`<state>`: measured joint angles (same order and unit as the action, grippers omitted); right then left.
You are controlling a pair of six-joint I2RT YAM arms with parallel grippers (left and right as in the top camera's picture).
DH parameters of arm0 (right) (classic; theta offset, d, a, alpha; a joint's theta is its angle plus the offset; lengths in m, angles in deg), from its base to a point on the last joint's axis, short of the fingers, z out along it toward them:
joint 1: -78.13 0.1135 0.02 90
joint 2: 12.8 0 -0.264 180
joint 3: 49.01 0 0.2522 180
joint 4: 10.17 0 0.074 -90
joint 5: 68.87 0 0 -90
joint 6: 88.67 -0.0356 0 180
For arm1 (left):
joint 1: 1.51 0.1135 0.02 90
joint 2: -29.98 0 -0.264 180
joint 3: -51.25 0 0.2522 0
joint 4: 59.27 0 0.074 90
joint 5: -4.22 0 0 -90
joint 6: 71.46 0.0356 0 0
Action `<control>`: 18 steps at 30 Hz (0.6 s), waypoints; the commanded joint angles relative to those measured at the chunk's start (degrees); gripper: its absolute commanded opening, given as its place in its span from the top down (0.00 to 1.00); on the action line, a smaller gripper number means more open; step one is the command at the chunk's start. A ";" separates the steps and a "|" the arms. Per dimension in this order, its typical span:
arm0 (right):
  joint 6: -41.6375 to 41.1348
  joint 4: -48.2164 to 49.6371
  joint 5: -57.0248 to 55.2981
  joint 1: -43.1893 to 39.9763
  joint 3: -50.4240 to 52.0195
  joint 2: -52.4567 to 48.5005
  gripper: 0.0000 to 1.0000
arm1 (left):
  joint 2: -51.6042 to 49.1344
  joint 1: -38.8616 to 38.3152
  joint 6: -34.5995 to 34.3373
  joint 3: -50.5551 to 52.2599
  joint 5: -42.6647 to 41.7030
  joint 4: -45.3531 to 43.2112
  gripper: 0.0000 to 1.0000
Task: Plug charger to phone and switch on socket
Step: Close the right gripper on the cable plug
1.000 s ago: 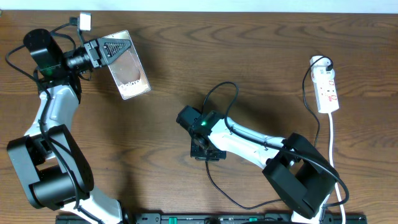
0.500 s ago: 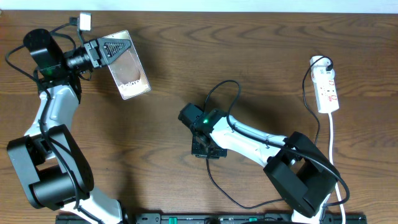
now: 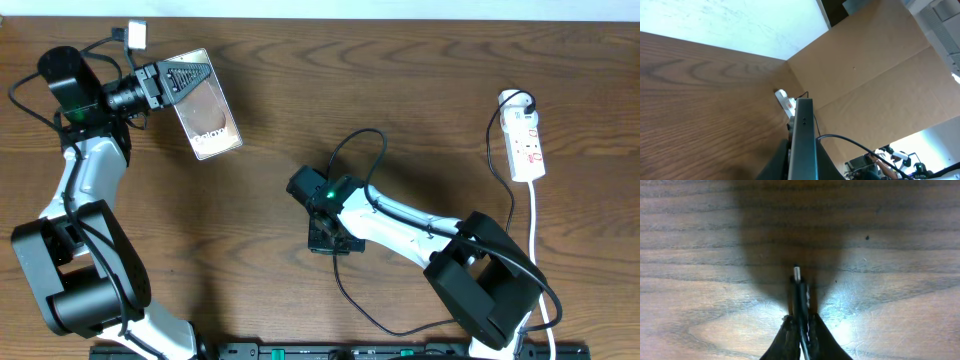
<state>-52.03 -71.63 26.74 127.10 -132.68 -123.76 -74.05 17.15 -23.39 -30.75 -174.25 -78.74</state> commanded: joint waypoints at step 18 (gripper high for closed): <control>20.46 15.41 23.04 -8.98 -0.55 -0.72 0.99 | 1.27 0.31 0.37 -0.42 -1.55 -0.26 0.93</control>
<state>-43.09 -60.53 36.23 120.63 -132.75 -123.78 -74.05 17.15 -23.39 -30.75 -174.25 -78.76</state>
